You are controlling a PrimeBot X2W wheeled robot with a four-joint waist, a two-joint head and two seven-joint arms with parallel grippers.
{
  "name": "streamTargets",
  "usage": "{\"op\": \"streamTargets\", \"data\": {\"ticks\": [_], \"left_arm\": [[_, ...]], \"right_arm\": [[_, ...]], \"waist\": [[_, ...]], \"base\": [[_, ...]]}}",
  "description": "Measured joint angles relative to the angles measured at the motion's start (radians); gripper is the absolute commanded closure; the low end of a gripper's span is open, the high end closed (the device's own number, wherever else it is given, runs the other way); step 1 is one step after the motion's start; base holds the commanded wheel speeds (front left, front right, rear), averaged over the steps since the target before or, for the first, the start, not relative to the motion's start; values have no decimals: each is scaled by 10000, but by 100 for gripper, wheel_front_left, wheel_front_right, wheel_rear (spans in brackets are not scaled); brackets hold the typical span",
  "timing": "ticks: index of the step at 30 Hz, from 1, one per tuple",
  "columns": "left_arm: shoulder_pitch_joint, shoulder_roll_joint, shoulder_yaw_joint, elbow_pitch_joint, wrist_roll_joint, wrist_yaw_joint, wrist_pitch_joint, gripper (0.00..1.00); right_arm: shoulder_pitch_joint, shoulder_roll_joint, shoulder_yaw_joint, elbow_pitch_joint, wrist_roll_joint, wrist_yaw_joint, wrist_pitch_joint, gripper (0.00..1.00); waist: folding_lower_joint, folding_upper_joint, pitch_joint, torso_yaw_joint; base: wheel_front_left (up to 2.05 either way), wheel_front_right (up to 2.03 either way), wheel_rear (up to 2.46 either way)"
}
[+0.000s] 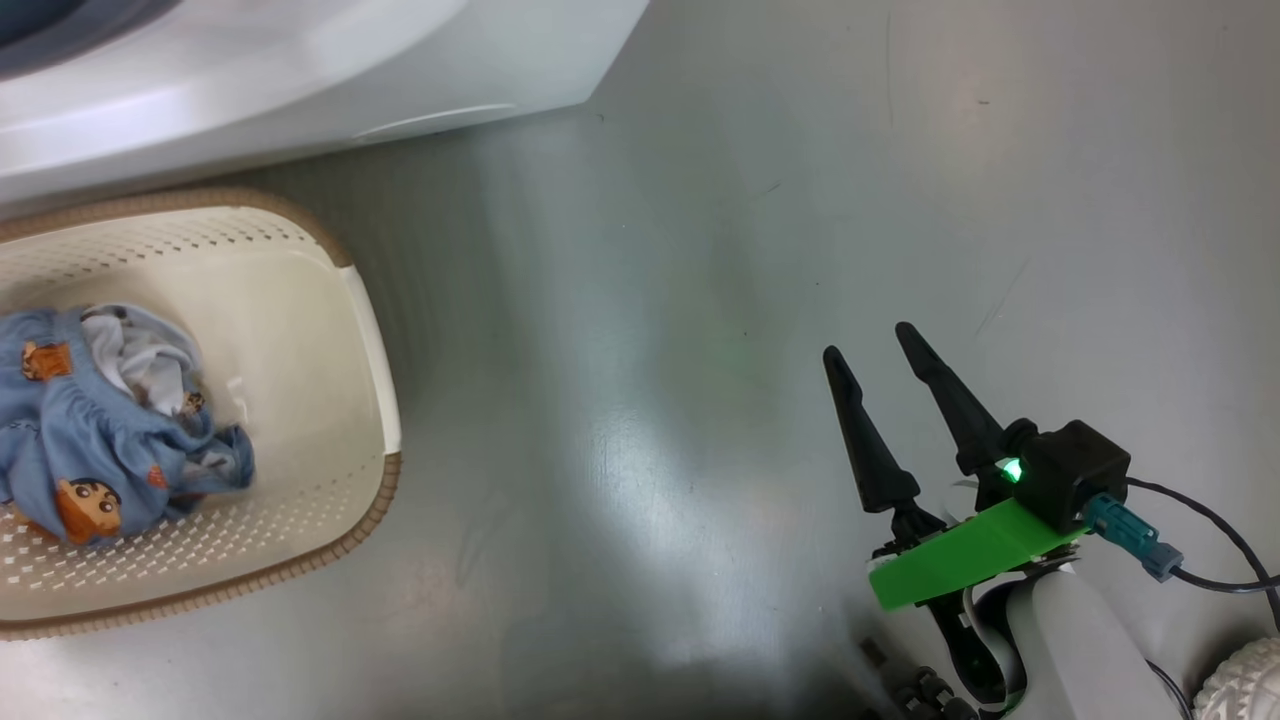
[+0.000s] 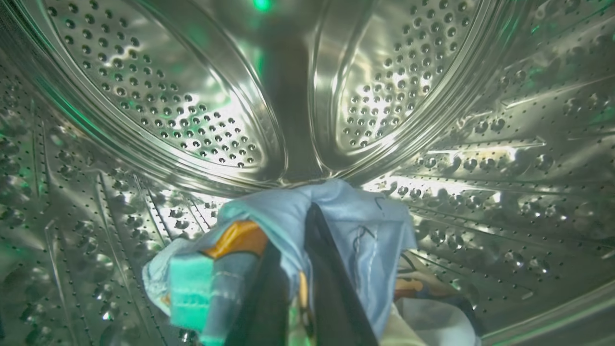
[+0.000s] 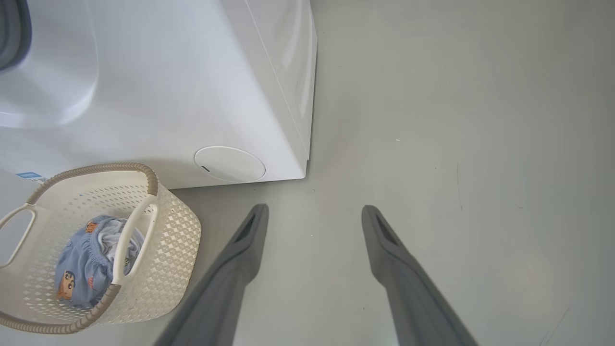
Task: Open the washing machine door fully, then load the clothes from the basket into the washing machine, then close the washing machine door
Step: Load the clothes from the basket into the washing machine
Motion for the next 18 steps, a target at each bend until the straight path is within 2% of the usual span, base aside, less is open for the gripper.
{"op": "streamTargets", "data": {"ticks": [7,13,14,15,16,17,18], "left_arm": [[-179,107,-752,573,-823,0,882,100],[-349,339,-1099,780,-1112,0,690,100],[-369,351,-1126,821,-1118,0,619,95],[-370,360,-1137,848,-1122,0,506,75],[-369,368,-1151,897,-1139,0,414,27],[-363,362,-1151,961,-1212,0,334,0],[-356,360,-1172,1009,-1267,0,278,0]], "right_arm": [[-1,6,40,27,0,0,0,0],[-15,8,38,58,0,0,0,0],[-16,8,40,59,0,0,0,0],[-19,8,42,59,0,0,0,0],[-21,10,44,71,0,0,0,0],[-21,12,46,92,0,0,0,0],[-21,12,46,115,0,0,0,0]], "waist": [[0,0,42,-65],[0,0,37,-91],[0,0,20,-91],[0,0,6,-92],[0,0,-18,-94],[0,0,-58,-96],[0,0,-114,-94]], "base": [[0,0,0],[0,0,0],[0,0,0],[0,0,0],[0,0,0],[0,0,0],[0,0,0]]}}
